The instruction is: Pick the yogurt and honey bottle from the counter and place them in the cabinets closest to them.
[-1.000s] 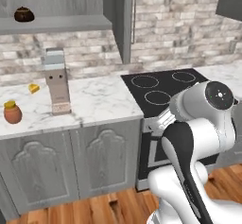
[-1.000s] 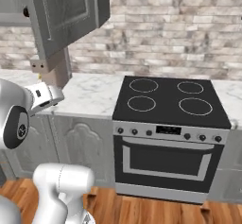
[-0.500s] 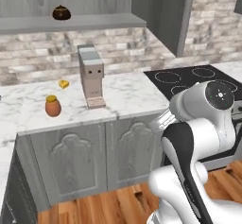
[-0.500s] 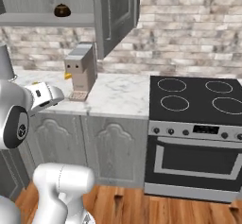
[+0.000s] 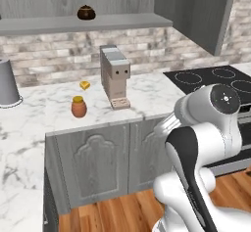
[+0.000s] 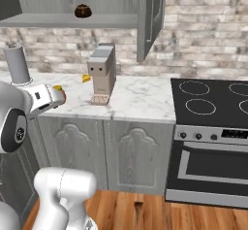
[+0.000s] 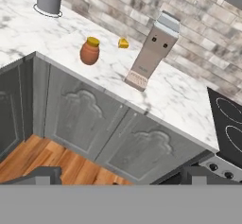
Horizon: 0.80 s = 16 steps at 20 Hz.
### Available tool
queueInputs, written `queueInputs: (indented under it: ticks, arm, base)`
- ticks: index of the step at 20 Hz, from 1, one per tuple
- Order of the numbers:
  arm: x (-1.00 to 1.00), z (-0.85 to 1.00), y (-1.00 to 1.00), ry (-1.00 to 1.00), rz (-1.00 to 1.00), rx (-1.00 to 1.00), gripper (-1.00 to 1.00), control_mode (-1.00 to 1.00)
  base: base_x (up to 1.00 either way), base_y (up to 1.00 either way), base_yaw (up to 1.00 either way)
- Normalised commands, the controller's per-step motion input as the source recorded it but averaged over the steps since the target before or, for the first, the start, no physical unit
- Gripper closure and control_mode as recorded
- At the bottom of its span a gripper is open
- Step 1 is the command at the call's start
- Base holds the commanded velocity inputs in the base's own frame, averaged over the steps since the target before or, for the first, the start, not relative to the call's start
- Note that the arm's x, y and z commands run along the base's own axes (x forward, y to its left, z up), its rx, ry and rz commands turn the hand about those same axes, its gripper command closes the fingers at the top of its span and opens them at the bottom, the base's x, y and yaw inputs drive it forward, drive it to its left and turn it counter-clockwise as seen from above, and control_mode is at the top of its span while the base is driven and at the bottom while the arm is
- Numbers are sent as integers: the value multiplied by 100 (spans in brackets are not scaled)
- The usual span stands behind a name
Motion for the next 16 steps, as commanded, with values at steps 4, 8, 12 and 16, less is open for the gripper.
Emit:
queueInputs:
  ticks: [4,8,12,16]
  arm:
    - [0,0,0,0,0,0,-100,100]
    - [0,0,0,0,0,0,-100,100]
    - [0,0,0,0,0,0,-100,100]
    - [0,0,0,0,0,0,-100,100]
  base:
    - [23,9,0]
    - [36,9,0]
    - [50,14,0]
    - [40,29,-2]
